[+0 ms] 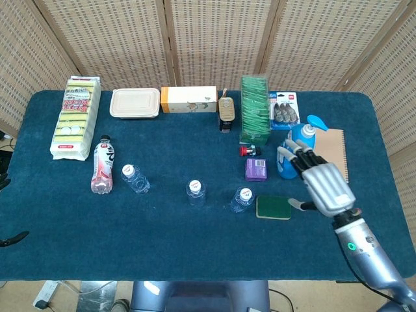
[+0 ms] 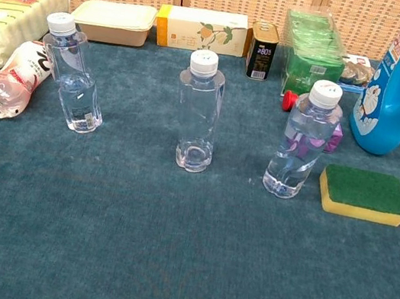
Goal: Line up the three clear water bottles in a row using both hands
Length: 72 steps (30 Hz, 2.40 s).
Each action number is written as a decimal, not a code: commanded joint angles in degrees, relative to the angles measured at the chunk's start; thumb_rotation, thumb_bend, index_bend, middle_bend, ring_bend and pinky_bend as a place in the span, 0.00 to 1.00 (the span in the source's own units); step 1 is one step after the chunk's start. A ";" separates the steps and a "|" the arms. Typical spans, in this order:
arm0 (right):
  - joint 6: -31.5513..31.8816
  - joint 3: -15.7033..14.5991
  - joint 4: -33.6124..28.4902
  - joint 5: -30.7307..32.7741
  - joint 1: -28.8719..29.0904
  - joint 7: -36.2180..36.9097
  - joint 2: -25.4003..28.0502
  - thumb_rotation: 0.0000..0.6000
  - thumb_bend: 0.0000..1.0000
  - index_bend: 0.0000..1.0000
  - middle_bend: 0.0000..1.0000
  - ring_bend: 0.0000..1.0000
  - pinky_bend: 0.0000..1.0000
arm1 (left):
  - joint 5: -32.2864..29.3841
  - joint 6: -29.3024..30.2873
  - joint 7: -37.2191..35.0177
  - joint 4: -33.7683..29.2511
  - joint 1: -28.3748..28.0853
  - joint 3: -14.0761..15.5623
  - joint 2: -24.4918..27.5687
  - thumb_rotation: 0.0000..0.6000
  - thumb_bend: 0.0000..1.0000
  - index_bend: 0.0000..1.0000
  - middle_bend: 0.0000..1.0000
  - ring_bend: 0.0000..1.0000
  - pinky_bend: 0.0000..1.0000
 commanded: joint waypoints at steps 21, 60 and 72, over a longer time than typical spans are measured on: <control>16.47 -6.41 24.73 -12.47 -27.24 28.95 -11.47 1.00 0.00 0.08 0.03 0.01 0.23 | 0.19 -16.24 -20.54 12.18 -19.18 -3.16 -18.60 1.00 0.06 0.00 0.00 0.00 0.05; 13.21 -2.09 26.36 -17.74 -29.89 35.77 -9.82 1.00 0.00 0.09 0.03 0.01 0.23 | -9.54 -31.21 -8.04 20.65 -29.51 -5.91 -38.02 1.00 0.16 0.09 0.16 0.09 0.26; 12.25 -1.55 26.37 -18.55 -30.05 36.01 -9.88 1.00 0.00 0.10 0.03 0.01 0.23 | -11.87 -30.21 -4.80 19.87 -28.86 -7.44 -39.15 1.00 0.23 0.57 0.53 0.40 0.50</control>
